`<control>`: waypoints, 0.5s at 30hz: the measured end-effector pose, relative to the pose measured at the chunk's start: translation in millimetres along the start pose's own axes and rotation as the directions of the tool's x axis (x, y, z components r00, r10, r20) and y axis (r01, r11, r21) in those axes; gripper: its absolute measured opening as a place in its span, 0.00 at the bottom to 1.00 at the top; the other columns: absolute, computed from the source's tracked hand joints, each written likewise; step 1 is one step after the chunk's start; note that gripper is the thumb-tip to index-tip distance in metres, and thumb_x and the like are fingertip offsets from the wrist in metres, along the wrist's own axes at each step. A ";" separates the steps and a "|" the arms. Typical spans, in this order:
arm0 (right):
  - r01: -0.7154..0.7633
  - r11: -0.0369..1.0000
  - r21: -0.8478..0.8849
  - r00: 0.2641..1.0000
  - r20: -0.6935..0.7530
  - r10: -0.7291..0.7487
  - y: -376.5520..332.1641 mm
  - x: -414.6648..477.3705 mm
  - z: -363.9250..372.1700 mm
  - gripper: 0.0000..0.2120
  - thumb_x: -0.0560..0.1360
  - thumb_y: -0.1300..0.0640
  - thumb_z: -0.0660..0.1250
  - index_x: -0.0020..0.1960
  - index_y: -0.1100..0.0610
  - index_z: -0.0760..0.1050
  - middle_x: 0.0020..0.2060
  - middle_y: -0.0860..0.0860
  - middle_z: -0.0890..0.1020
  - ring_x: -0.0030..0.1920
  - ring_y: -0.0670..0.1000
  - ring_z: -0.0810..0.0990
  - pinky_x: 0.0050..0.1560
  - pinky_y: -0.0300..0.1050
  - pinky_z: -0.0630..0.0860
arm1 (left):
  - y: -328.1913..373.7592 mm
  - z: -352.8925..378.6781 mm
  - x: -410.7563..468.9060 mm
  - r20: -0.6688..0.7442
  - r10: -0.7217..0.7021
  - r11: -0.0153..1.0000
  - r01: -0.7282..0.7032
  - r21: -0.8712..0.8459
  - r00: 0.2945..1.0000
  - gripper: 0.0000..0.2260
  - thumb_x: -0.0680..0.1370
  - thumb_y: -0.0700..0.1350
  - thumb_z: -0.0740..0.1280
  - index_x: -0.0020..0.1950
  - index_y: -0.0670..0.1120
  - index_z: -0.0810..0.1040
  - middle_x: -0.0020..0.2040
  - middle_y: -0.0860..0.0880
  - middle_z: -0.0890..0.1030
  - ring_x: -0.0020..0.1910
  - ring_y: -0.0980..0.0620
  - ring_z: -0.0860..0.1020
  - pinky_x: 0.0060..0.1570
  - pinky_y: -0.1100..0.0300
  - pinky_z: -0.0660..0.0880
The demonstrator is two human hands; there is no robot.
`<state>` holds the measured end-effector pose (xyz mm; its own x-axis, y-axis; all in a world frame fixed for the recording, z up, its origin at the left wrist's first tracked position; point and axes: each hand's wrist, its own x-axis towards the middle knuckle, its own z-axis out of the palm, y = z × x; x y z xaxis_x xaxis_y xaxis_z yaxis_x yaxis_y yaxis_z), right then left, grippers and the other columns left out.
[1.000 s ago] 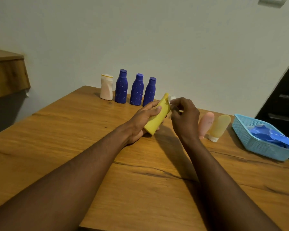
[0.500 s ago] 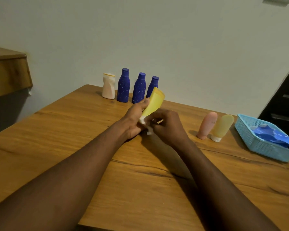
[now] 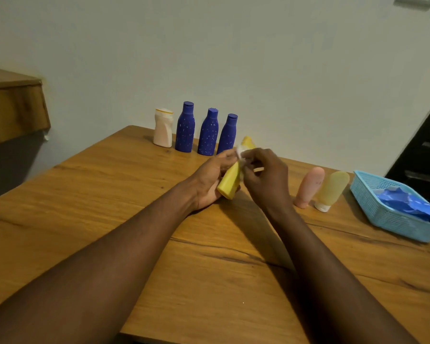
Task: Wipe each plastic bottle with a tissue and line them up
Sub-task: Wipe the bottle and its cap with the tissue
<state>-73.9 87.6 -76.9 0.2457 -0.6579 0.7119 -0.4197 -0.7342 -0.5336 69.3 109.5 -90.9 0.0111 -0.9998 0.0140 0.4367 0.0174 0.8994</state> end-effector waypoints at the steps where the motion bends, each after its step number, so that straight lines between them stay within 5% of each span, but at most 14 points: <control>1: 0.004 1.000 0.016 0.997 0.080 -0.005 -4.5 -2.1 1.0 0.08 0.75 0.62 0.71 0.54 0.55 0.81 0.47 0.47 0.81 0.47 0.44 0.79 0.46 0.41 0.80 | 1.5 -1.5 0.0 -0.011 0.007 0.999 -0.008 -0.041 1.000 0.17 0.84 0.45 0.63 0.74 0.51 0.75 0.67 0.41 0.80 0.58 0.45 0.81 0.55 0.49 0.79; 4: 0.028 1.000 0.005 0.931 0.365 -0.028 -15.4 -6.1 1.5 0.11 0.72 0.64 0.72 0.53 0.54 0.84 0.46 0.46 0.83 0.46 0.43 0.80 0.43 0.36 0.77 | 5.9 -5.3 0.1 -0.050 0.025 0.997 -0.029 -0.073 0.998 0.16 0.85 0.44 0.62 0.73 0.51 0.75 0.66 0.43 0.80 0.59 0.45 0.82 0.57 0.49 0.80; 6: 0.044 0.999 -0.005 0.908 0.416 -0.038 -17.7 -7.8 2.6 0.11 0.72 0.64 0.72 0.53 0.54 0.85 0.45 0.46 0.83 0.46 0.44 0.80 0.44 0.37 0.77 | 7.0 -5.6 -0.1 -0.060 0.027 0.999 -0.030 -0.044 0.998 0.16 0.86 0.45 0.62 0.74 0.50 0.74 0.66 0.44 0.80 0.61 0.45 0.82 0.59 0.49 0.80; 11: 0.000 0.999 0.033 0.989 0.147 -0.005 -8.9 -2.3 2.6 0.10 0.74 0.64 0.70 0.50 0.52 0.84 0.46 0.48 0.83 0.47 0.45 0.79 0.46 0.39 0.78 | 4.5 0.5 -1.7 -0.017 0.014 0.998 -0.015 -0.059 1.000 0.13 0.86 0.45 0.62 0.69 0.51 0.77 0.61 0.45 0.85 0.54 0.49 0.85 0.54 0.51 0.82; 15: -0.023 0.999 0.049 0.999 -0.030 0.024 -0.3 1.8 -0.3 0.09 0.74 0.65 0.69 0.49 0.53 0.82 0.45 0.49 0.81 0.47 0.45 0.79 0.46 0.42 0.80 | 0.4 3.0 -1.8 -0.043 0.000 0.998 0.002 0.060 0.999 0.15 0.84 0.55 0.64 0.68 0.51 0.77 0.56 0.45 0.83 0.48 0.49 0.82 0.48 0.53 0.78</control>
<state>-73.6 86.7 -75.2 0.2088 -0.6701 0.7123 -0.3821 -0.7263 -0.5713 66.7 111.4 -89.3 0.0495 -0.9988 -0.0043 0.3816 0.0150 0.9242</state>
